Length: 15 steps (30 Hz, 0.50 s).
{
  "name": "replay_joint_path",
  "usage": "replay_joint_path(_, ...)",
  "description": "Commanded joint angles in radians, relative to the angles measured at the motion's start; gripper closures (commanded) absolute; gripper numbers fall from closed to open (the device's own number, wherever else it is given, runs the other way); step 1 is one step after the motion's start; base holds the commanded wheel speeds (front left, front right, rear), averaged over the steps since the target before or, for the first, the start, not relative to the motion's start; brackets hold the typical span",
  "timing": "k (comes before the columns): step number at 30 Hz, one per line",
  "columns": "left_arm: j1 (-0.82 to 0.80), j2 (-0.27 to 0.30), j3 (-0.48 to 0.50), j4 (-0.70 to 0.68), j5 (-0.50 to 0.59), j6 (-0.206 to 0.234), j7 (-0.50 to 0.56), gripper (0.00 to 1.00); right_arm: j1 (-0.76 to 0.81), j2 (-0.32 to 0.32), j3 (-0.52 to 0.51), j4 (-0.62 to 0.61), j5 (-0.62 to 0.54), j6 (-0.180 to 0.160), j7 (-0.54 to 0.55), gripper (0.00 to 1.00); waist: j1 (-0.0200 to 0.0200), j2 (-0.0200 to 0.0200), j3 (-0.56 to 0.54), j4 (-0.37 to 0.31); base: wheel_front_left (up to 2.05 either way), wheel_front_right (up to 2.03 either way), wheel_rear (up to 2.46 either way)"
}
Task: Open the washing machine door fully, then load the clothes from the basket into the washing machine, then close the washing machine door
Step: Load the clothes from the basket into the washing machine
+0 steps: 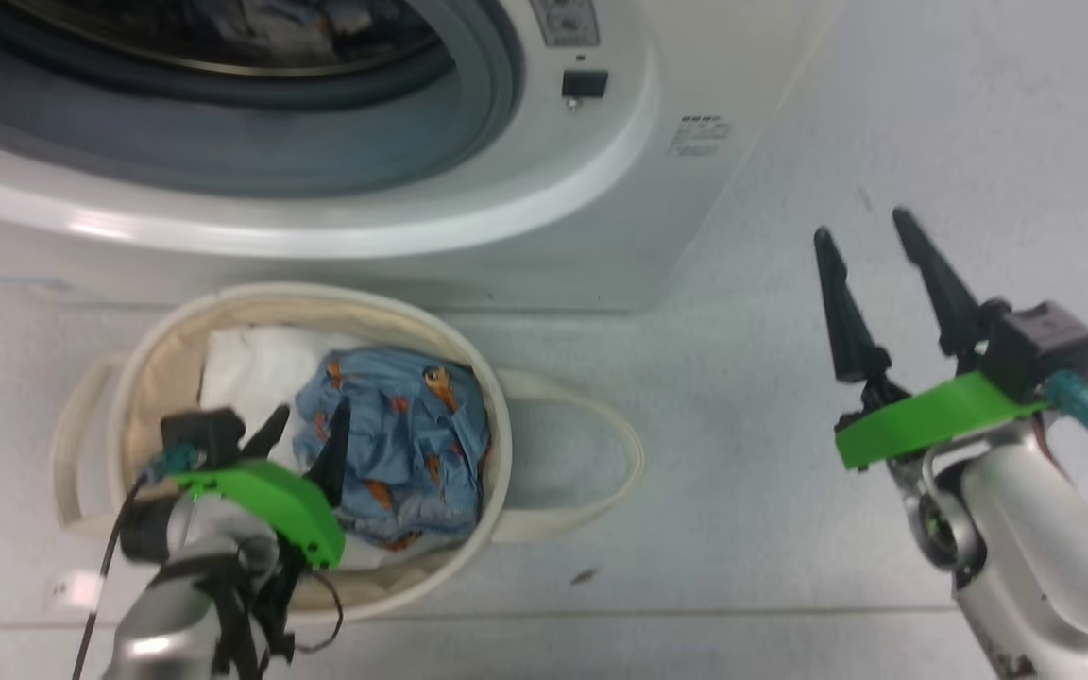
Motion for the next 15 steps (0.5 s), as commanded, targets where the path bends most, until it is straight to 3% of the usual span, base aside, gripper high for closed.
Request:
replay_joint_path(1,-0.031,0.020,-0.006,-0.003,-0.022,-0.006,-0.012,0.00,-0.016,-0.015,0.003,-0.038,-0.011,0.001,-0.012,0.00,-0.0003,-0.0001,0.074,-0.002,0.00,0.00,0.00)
replay_joint_path(15,-0.187,0.039,-0.179,0.118,-0.124,-0.006,0.054,0.00,-0.049,-0.026,-0.022,-0.100,-0.064,0.001,-0.012,0.00,-0.0003,-0.0001,0.248,-0.016,0.00,0.00,0.00)
